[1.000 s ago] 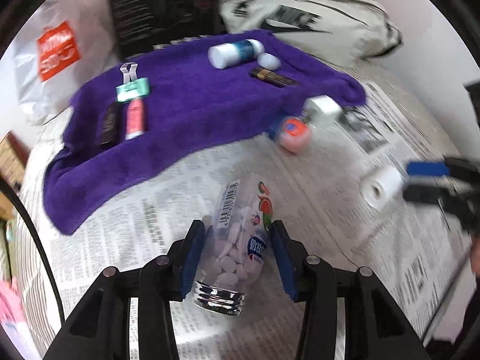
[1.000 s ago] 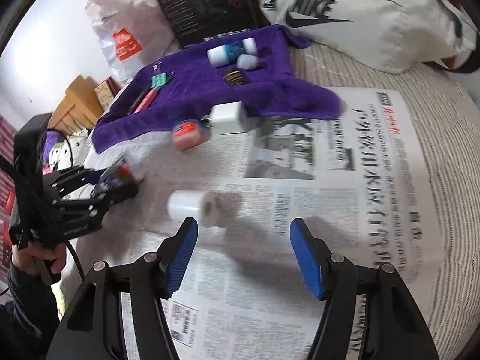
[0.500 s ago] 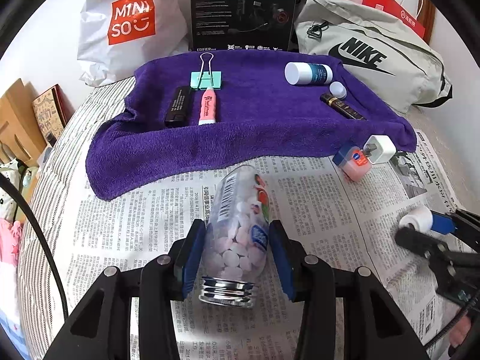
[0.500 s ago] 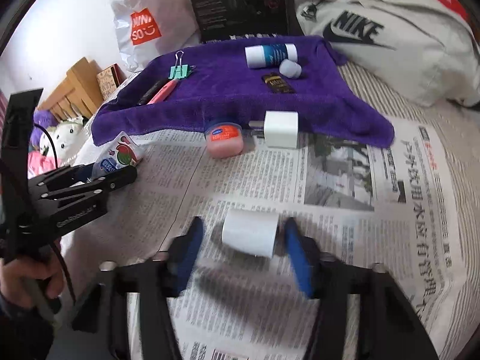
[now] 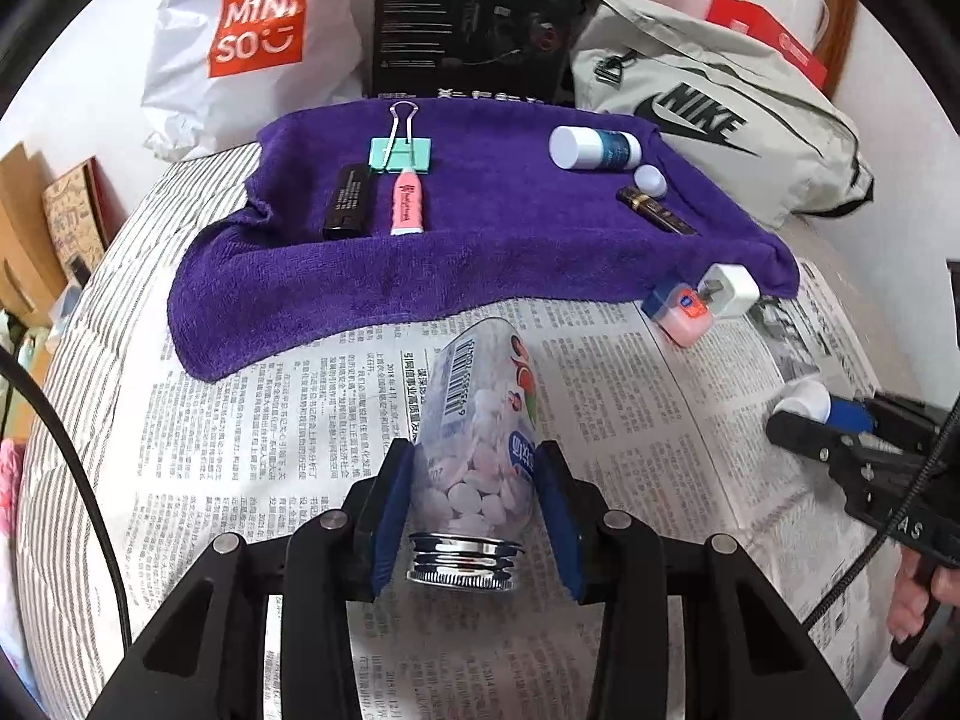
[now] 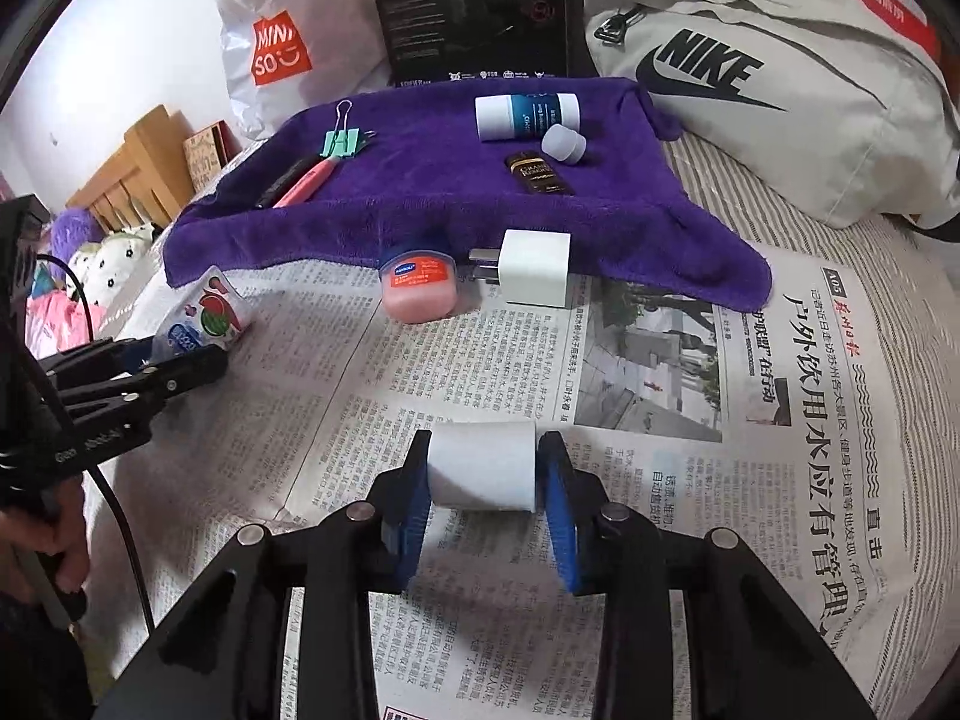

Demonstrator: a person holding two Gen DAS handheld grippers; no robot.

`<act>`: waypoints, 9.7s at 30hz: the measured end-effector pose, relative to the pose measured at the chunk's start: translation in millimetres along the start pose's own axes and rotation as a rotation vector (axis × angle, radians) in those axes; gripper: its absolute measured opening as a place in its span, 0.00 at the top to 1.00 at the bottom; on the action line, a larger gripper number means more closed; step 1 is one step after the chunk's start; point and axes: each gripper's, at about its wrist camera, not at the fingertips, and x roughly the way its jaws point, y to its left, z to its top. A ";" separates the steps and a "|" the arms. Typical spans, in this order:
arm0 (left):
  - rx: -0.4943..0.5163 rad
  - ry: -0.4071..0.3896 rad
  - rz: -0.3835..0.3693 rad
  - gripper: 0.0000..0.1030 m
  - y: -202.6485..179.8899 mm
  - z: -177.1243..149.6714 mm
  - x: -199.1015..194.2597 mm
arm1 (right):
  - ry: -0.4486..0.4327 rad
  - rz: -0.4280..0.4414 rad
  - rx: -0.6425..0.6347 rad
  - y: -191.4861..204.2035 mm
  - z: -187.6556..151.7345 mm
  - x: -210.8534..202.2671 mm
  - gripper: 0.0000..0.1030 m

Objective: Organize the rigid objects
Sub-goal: 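Carry the pill bottle with the left tool while the right tool carries the tape roll onto the towel, then lower the pill bottle beside the clip and open the left tool while the right tool releases the tape roll, then withdraw both tools toward the Vaseline jar and white USB charger, then grasp the Vaseline jar with the left tool while the right tool grasps the white USB charger, then carry the Vaseline jar with the left tool while the right tool carries the charger onto the towel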

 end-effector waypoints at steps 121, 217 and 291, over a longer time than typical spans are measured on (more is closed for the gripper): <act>-0.032 0.037 -0.087 0.62 32.5 155.1 64.7 | 0.152 0.207 -0.304 5.9 148.5 89.9 0.59; -0.025 0.041 0.123 0.35 -97.4 67.8 56.6 | -0.028 0.169 0.157 -88.1 -3.8 -40.3 0.49; -0.078 -0.072 -0.117 0.66 -6.4 63.6 -19.2 | -0.121 0.073 -0.011 -15.3 67.9 -15.7 0.57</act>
